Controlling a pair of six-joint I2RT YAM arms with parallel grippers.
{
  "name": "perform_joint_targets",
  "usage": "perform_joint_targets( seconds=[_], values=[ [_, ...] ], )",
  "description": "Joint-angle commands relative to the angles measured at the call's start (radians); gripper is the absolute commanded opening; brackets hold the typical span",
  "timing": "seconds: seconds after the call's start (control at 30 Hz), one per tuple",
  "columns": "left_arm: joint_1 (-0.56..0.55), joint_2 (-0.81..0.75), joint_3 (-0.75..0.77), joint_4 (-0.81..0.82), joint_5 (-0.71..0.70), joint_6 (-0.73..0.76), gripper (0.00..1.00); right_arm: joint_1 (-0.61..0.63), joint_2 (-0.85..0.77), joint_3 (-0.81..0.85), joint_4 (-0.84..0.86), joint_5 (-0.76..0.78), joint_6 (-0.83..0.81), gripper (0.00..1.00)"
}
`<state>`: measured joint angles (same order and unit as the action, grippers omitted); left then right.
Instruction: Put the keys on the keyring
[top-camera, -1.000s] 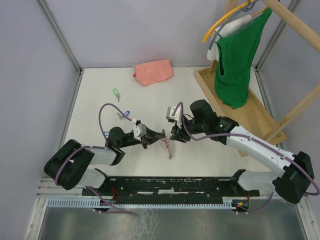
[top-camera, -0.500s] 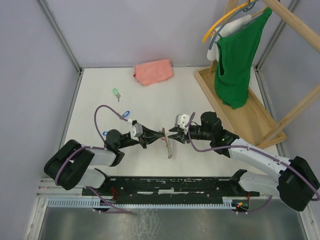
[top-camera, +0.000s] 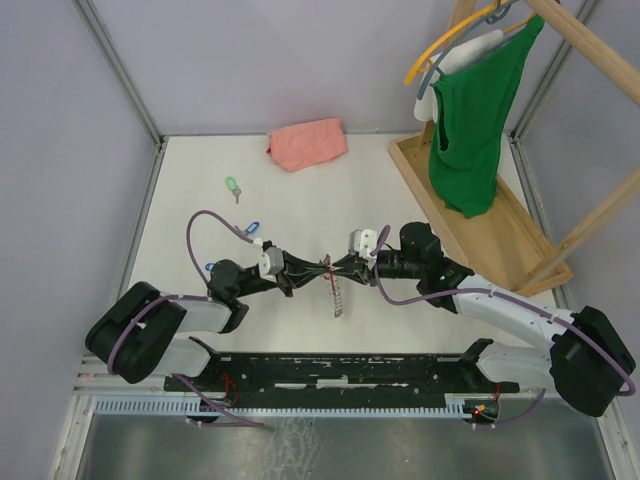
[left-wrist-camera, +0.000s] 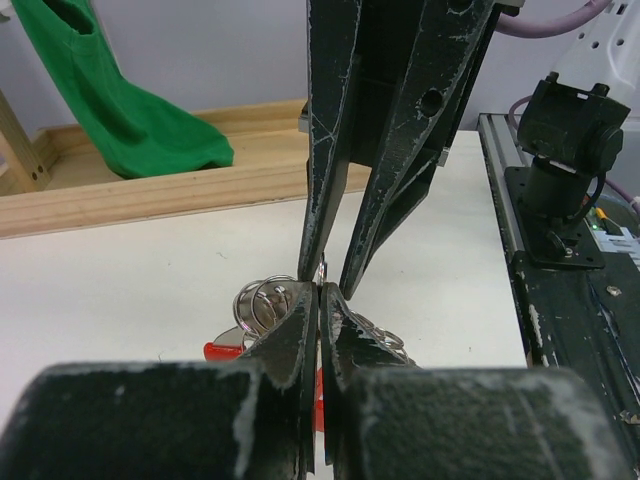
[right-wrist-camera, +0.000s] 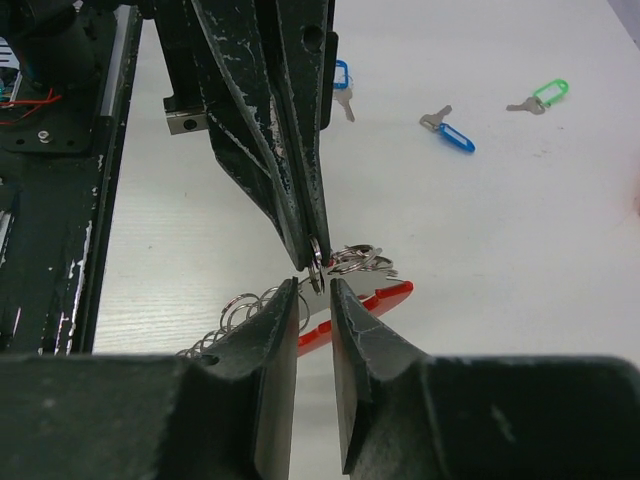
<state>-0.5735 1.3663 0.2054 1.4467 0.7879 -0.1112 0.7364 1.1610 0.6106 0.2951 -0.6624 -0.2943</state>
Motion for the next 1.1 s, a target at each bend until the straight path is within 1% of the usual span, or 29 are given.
perform_joint_targets(
  seconds=[0.0,0.03,0.17,0.23,0.27,0.37,0.47,0.63,0.73,0.8,0.9,1.07],
  values=[
    [0.001,-0.031,0.000,0.114,0.009,-0.039,0.03,-0.007,0.009,0.031,0.023,-0.050,-0.015,0.25],
    [0.001,-0.029,0.001,0.113,0.013,-0.040,0.03,-0.007,0.011,0.033,0.021,-0.053,-0.015,0.23],
    [0.002,-0.023,0.006,0.102,0.029,-0.039,0.03,-0.009,0.011,0.049,0.010,-0.072,-0.020,0.11],
    [0.001,-0.020,0.010,0.087,0.033,-0.031,0.03,-0.008,0.008,0.064,-0.024,-0.083,-0.040,0.02],
    [0.001,-0.020,0.013,0.074,0.037,-0.026,0.03,-0.009,0.007,0.076,-0.051,-0.088,-0.051,0.01],
    [0.000,-0.030,0.025,0.017,0.044,-0.002,0.05,-0.009,0.006,0.124,-0.160,-0.092,-0.081,0.01],
    [0.001,-0.059,0.036,-0.084,0.041,0.044,0.13,-0.009,0.018,0.203,-0.331,-0.088,-0.115,0.01],
    [0.000,-0.111,0.070,-0.259,0.049,0.126,0.26,0.002,0.082,0.357,-0.613,-0.040,-0.164,0.01],
    [0.000,-0.128,0.078,-0.304,0.048,0.156,0.32,0.034,0.123,0.437,-0.743,0.025,-0.197,0.01],
    [-0.001,-0.130,0.079,-0.308,0.047,0.160,0.34,0.059,0.155,0.485,-0.814,0.084,-0.222,0.01],
    [-0.001,-0.129,0.089,-0.332,0.053,0.169,0.34,0.083,0.205,0.554,-0.901,0.132,-0.237,0.01],
    [-0.002,-0.134,0.092,-0.363,0.061,0.180,0.28,0.109,0.255,0.629,-0.982,0.208,-0.251,0.01]
  ],
)
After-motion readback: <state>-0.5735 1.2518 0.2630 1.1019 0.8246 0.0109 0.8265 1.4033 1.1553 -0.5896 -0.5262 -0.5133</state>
